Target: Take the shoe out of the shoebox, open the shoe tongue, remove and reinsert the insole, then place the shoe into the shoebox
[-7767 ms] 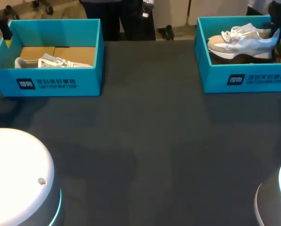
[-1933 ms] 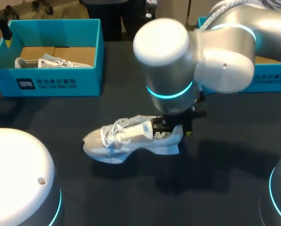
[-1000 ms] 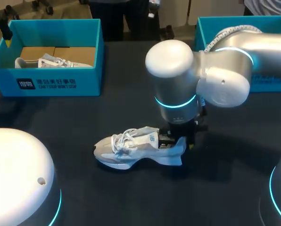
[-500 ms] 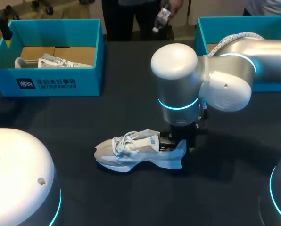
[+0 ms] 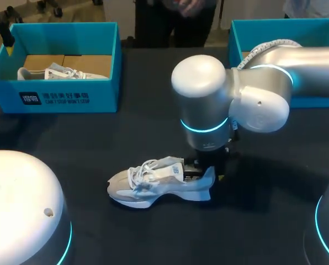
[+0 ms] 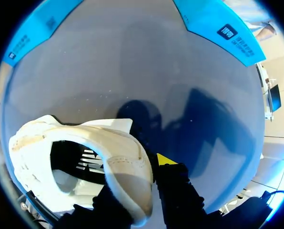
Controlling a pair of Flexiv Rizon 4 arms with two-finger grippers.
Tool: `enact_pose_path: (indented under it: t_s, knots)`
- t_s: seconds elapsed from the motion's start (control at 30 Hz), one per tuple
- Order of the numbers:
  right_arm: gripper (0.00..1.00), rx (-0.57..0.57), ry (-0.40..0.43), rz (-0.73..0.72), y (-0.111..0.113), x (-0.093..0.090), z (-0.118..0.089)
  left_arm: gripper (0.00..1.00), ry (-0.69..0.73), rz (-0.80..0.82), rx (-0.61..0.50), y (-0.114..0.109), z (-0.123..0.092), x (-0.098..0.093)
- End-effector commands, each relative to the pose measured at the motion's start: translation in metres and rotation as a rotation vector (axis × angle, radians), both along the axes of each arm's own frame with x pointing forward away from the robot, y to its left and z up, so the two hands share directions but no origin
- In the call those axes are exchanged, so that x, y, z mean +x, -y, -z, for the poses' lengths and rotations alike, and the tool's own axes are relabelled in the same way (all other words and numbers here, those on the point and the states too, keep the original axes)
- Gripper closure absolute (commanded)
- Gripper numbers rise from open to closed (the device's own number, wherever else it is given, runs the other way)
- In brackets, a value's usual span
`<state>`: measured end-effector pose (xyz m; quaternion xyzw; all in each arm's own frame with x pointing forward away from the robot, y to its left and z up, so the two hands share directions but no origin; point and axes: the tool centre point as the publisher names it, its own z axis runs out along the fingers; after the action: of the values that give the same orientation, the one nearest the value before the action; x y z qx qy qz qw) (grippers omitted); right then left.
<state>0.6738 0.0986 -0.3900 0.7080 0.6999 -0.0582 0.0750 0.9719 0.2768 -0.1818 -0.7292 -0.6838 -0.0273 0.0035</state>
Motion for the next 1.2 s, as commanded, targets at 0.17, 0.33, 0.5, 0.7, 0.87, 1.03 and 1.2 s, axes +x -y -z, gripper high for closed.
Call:
enact_pose_path:
  t_s: [0.17, 0.33, 0.5, 0.7, 0.87, 1.03, 1.2]
  knots:
    - [0.0, 0.002, -0.004, 0.019, -0.008, -0.003, -0.002, 0.0, 0.0, 0.0, 0.003, 0.0, -0.001, 0.0]
    - [0.0, 0.034, 0.011, 0.023, -0.006, -0.006, -0.026, 0.0, 0.0, 0.0, 0.003, 0.0, -0.001, 0.0]
    - [0.0, 0.09, 0.021, 0.002, -0.003, -0.007, -0.054, 0.0, 0.0, 0.0, 0.003, 0.0, -0.001, 0.0]
    - [0.0, 0.21, 0.019, -0.106, 0.0, -0.002, -0.084, 0.0, 0.0, 0.0, 0.003, 0.0, -0.001, 0.0]
    - [0.0, 0.355, 0.04, -0.331, 0.001, 0.002, -0.105, 0.0, 0.0, 0.0, 0.003, 0.0, -0.001, 0.0]
    - [0.0, 0.617, 0.235, -0.805, 0.001, -0.006, -0.119, 0.0, 0.0, 0.0, 0.003, 0.0, -0.001, 0.0]
    - [0.0, 0.617, 0.235, -0.805, 0.001, -0.006, -0.119, 0.0, 0.0, 0.0, 0.003, 0.0, -0.001, 0.0]
